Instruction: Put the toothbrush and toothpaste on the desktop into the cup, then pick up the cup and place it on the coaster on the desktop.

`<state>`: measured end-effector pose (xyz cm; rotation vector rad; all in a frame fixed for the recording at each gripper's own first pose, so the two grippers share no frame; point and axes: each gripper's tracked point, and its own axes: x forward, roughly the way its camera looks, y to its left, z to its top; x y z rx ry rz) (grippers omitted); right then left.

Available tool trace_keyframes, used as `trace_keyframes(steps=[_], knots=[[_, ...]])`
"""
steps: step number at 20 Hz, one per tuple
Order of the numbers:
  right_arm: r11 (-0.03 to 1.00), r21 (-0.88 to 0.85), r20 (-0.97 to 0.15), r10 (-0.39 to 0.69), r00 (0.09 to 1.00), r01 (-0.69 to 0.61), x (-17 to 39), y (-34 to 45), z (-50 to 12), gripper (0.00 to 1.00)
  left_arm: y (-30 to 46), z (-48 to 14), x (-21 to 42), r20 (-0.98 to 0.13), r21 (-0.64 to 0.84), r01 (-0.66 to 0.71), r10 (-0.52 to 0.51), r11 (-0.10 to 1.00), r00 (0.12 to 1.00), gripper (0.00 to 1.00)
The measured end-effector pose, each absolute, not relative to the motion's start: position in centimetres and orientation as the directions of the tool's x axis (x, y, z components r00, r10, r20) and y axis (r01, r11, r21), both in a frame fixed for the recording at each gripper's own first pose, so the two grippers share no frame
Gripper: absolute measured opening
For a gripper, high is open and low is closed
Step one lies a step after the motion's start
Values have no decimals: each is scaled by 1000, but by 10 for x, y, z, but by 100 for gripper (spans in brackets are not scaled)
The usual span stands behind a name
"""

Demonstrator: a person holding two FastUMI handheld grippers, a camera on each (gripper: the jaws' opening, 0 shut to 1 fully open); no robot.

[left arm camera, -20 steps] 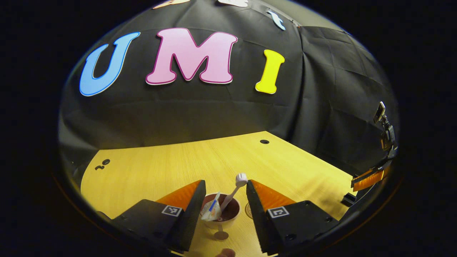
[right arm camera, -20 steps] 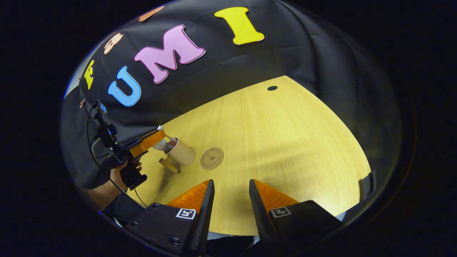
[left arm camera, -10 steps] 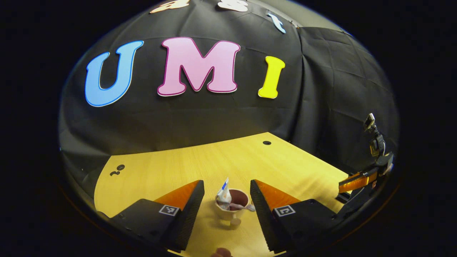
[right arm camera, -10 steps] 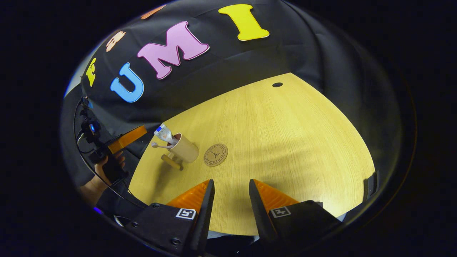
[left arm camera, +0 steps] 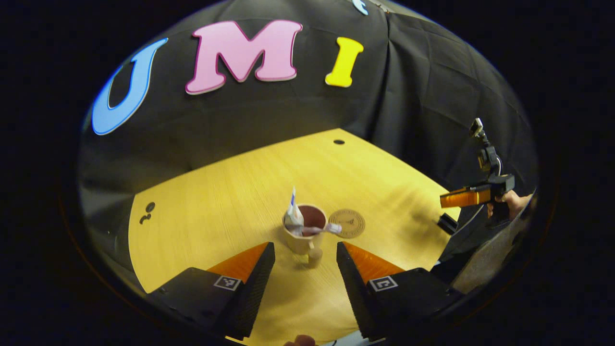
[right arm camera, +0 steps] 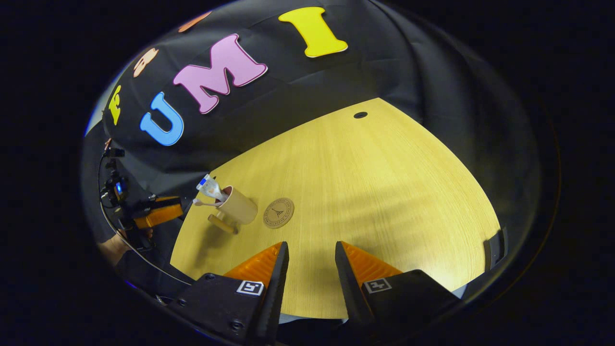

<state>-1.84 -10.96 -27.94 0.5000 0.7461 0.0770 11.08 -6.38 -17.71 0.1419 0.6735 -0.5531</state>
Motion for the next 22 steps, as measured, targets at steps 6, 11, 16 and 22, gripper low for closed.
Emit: trace_keyframes(steps=[6,11,16,22], knots=[[877,458,-640,211,738,146,-17,-134,-284,60,-87,-223,114,-757,-117,471,-385,875,527,82],[867,462,-656,195,730,184,-24,-152,-291,60,-94,-257,134,-816,-104,426,-322,899,480,82],[855,466,-670,172,722,228,-31,-174,-295,60,-103,-282,150,-859,-102,386,-277,917,431,81],[838,482,-685,178,706,256,-36,-185,-305,60,-103,-305,156,-892,-96,331,-229,939,390,80]])
